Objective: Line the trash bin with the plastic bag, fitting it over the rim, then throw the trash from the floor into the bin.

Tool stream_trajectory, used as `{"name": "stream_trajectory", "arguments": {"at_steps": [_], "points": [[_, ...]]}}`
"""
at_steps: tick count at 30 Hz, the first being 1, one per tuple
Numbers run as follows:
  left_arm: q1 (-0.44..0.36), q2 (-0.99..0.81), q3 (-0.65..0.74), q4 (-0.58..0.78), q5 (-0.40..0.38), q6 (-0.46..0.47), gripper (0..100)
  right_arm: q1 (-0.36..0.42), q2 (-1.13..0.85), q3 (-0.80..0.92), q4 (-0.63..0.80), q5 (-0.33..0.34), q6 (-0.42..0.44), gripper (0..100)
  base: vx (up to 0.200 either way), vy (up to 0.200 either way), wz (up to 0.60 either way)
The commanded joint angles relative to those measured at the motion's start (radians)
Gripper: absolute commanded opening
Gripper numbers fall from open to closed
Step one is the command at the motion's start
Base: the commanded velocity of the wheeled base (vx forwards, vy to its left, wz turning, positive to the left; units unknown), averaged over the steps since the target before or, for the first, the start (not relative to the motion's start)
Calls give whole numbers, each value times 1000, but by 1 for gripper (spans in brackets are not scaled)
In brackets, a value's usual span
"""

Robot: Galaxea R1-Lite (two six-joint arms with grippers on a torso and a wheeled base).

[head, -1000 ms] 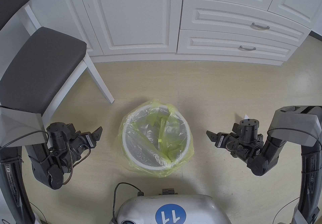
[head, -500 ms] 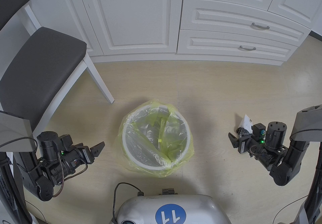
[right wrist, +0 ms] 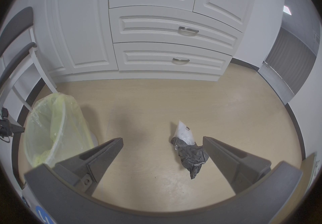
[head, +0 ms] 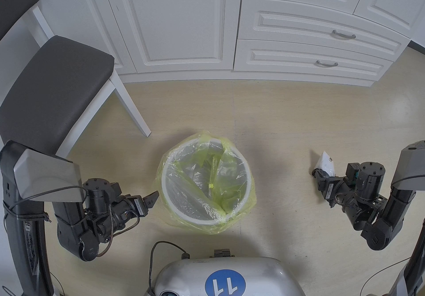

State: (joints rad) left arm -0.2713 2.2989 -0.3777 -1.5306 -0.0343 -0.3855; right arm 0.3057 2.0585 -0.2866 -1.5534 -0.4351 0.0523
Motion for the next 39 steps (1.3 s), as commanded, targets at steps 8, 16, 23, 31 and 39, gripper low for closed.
{"name": "stream_trajectory", "arguments": {"at_steps": [8, 16, 23, 31, 39], "points": [[-17, 200, -139, 0, 60, -13, 100, 6, 38, -14, -17, 1, 14, 100, 0, 0, 0], [-28, 220, -175, 0, 86, -10, 100, 16, -9, 67, -17, 24, -9, 100, 0, 0, 0], [-31, 68, -64, 0, 102, 14, 100, 1, -116, 90, -17, 88, -3, 100, 0, 0, 0], [-43, -108, 43, 0, 111, 125, 100, -17, -204, 136, -17, 171, -5, 100, 0, 0, 0], [-46, -302, 91, 0, 109, 159, 100, -19, -212, 122, -17, 173, -9, 100, 0, 0, 0]]}}
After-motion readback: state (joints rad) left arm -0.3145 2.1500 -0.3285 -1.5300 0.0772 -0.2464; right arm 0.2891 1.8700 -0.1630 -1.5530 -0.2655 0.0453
